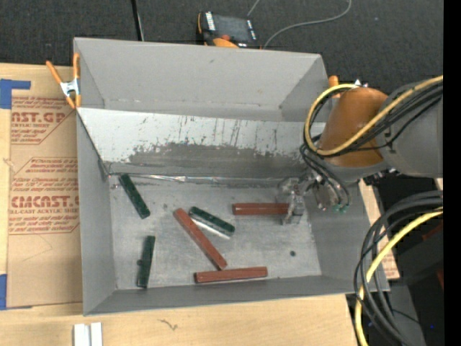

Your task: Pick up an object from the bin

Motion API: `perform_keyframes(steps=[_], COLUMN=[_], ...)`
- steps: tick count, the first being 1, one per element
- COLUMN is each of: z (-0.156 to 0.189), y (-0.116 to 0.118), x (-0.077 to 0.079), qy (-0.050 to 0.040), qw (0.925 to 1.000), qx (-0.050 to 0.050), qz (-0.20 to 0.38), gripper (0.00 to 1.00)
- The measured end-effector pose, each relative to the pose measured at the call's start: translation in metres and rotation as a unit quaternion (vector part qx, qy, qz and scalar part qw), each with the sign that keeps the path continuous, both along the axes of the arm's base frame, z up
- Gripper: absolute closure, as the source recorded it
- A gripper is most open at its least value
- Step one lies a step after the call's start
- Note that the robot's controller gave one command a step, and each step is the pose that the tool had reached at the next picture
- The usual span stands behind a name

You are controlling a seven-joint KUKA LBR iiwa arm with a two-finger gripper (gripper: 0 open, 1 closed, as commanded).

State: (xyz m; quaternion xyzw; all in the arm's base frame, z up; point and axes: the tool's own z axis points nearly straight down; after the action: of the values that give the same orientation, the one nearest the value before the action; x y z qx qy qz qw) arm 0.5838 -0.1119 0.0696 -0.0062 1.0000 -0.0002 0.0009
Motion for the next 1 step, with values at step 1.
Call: perform_keyframes(steps=[1], z=[0.1753], y=[-0.0171], x=[-0.0315], qy=[-0.0041], qw=[0.9946], qx=[-0.002], qz=[0.104], gripper=[1.0])
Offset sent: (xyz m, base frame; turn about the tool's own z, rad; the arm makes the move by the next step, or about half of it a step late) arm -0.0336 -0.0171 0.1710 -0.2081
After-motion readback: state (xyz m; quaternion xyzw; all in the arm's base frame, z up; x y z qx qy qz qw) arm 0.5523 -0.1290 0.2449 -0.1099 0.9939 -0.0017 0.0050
